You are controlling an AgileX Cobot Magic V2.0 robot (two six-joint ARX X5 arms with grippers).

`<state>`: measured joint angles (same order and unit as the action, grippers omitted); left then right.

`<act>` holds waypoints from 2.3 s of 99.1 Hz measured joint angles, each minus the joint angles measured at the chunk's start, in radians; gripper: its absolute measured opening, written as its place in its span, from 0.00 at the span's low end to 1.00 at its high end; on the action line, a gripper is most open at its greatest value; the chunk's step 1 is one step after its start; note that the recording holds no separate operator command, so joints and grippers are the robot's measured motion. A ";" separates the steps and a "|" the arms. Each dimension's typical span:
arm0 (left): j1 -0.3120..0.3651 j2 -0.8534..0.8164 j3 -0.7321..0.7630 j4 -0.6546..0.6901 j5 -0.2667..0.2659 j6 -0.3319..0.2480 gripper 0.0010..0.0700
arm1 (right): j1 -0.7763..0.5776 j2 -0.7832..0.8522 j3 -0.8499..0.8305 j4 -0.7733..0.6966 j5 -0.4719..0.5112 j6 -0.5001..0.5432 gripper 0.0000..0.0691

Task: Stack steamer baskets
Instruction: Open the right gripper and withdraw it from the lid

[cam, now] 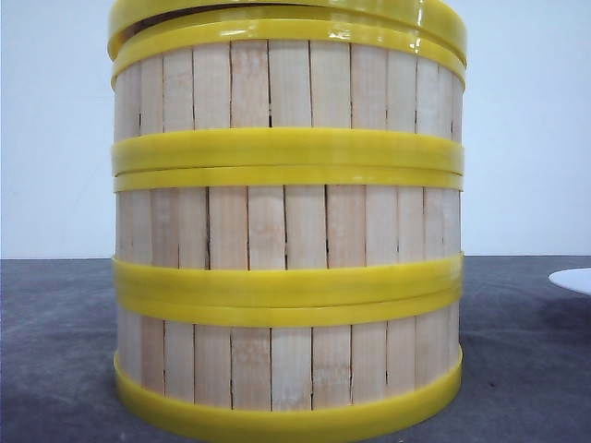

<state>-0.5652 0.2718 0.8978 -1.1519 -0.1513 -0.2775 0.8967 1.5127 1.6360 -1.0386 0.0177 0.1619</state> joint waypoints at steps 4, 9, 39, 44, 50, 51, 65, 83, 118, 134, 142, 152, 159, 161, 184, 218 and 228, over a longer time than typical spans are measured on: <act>0.000 0.000 0.000 0.000 0.000 0.000 0.50 | 0.000 0.000 0.000 0.000 0.000 0.000 0.08; 0.000 0.000 0.000 0.000 0.000 0.000 0.50 | 0.000 0.000 0.000 0.000 0.000 0.001 0.10; 0.000 0.000 0.000 -0.010 0.000 0.000 0.50 | 0.000 0.000 0.005 0.014 0.005 0.011 0.48; 0.000 0.000 0.000 -0.010 0.000 0.000 0.50 | 0.000 0.000 0.005 0.025 0.005 0.011 0.49; 0.000 0.000 0.000 -0.011 0.000 0.000 0.50 | 0.000 0.000 0.005 0.043 0.008 0.011 0.50; 0.000 0.000 0.000 -0.011 0.000 0.000 0.50 | 0.000 -0.001 0.005 0.046 0.010 0.011 0.50; 0.000 0.000 0.000 -0.011 0.000 0.000 0.50 | 0.000 -0.027 0.005 0.060 0.069 0.011 0.50; 0.000 0.000 0.000 -0.011 0.000 0.000 0.50 | 0.000 -0.161 0.011 0.063 0.238 0.010 0.50; 0.000 0.000 0.000 0.093 0.000 0.000 0.50 | 0.060 -0.433 0.019 -0.018 0.491 0.013 0.50; 0.000 0.000 -0.004 0.171 0.000 0.000 0.50 | 0.083 -0.543 -0.038 -0.129 0.589 0.039 0.50; 0.000 0.000 -0.019 0.202 0.000 0.000 0.50 | 0.091 -0.603 -0.100 -0.131 0.602 0.064 0.50; 0.000 0.000 -0.040 0.215 0.000 0.000 0.50 | 0.097 -0.690 -0.206 -0.124 0.607 0.104 0.50; 0.000 0.000 -0.049 0.222 0.000 0.000 0.50 | 0.097 -0.752 -0.288 -0.124 0.607 0.134 0.50; 0.000 0.000 -0.050 0.222 0.000 0.000 0.50 | 0.097 -0.768 -0.310 -0.124 0.607 0.143 0.50; 0.000 0.000 -0.052 0.226 0.000 0.000 0.50 | 0.097 -0.873 -0.438 -0.129 0.607 0.208 0.50; 0.000 0.000 -0.052 0.229 0.000 0.000 0.04 | 0.097 -0.882 -0.438 -0.125 0.607 0.213 0.04; 0.000 0.000 -0.052 0.229 0.000 0.000 0.03 | 0.097 -0.882 -0.438 -0.125 0.607 0.213 0.02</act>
<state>-0.5652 0.2718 0.8455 -0.9230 -0.1513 -0.2779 0.9939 0.6308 1.1976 -1.1633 0.6250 0.3752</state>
